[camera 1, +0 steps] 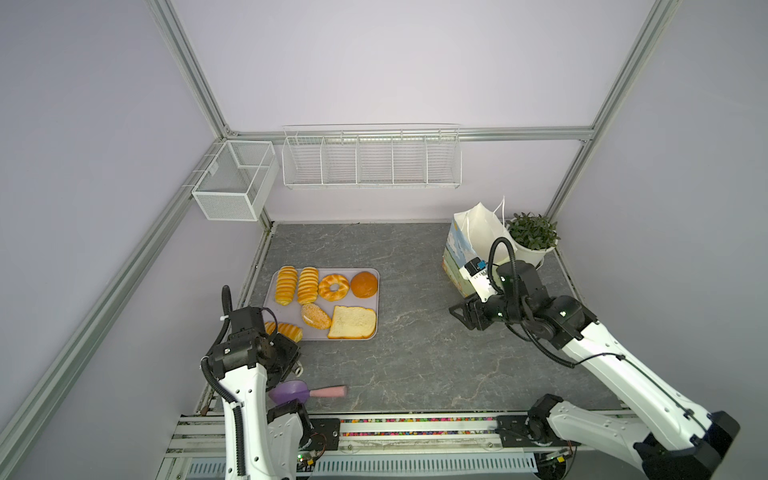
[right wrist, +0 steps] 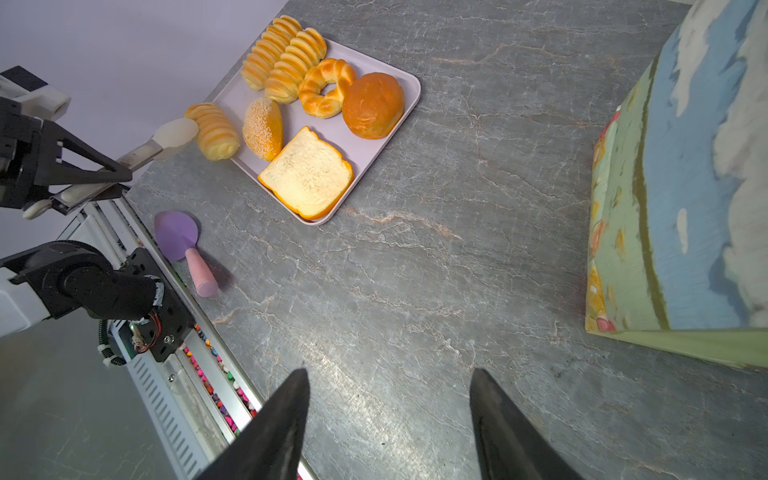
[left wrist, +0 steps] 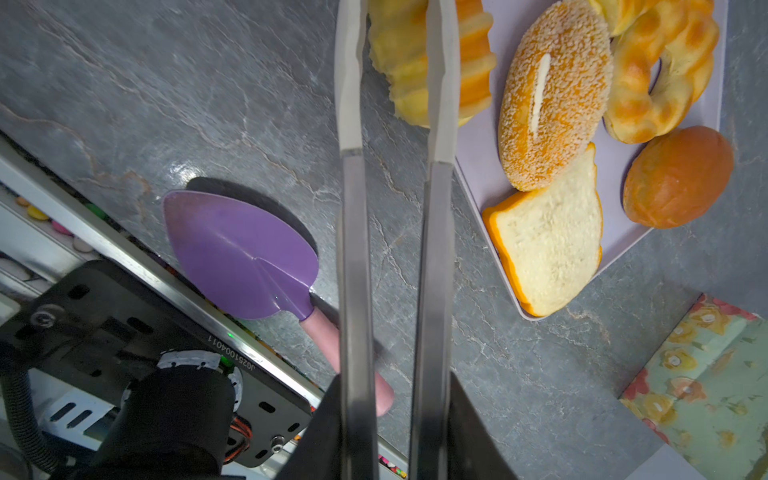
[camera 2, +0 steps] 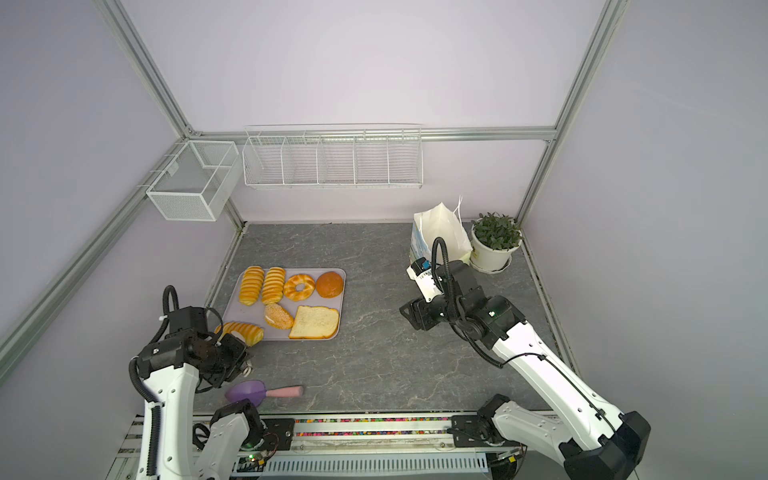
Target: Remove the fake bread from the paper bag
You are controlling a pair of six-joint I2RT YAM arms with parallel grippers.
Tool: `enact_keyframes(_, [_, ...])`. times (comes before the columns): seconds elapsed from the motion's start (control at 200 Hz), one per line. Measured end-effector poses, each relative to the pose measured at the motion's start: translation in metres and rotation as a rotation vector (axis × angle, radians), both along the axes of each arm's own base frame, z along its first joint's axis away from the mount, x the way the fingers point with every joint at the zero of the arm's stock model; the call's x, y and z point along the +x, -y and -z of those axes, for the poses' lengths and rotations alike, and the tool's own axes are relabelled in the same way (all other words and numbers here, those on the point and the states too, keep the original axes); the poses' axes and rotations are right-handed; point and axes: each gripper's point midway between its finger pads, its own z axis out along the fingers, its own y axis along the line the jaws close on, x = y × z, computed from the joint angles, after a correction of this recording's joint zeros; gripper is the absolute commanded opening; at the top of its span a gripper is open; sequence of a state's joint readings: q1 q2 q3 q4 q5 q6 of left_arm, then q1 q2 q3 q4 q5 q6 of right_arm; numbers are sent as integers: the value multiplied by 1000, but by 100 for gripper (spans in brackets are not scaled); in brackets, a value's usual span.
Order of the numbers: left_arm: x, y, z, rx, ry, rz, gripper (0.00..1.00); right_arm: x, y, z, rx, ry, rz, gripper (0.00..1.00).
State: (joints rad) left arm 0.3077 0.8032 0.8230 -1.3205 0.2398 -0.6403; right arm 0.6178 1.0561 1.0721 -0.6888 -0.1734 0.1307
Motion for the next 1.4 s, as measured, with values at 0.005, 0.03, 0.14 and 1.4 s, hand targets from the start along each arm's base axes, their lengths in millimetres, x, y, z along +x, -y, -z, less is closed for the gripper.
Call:
enact_keyframes(0.005, [1, 0, 0, 0, 0, 0, 31, 0, 0, 0, 0, 0, 0, 64])
enact_keyframes(0.03, [2, 0, 1, -3, -1, 3, 31, 0, 0, 0, 0, 0, 0, 64])
enact_keyframes(0.14, [11, -1, 3, -12, 4, 13, 27, 0, 0, 0, -1, 0, 0, 64])
enact_keyframes(1.4, [27, -1, -41, 27, 160, 62, 18, 4, -3, 2, -32, 6, 5, 64])
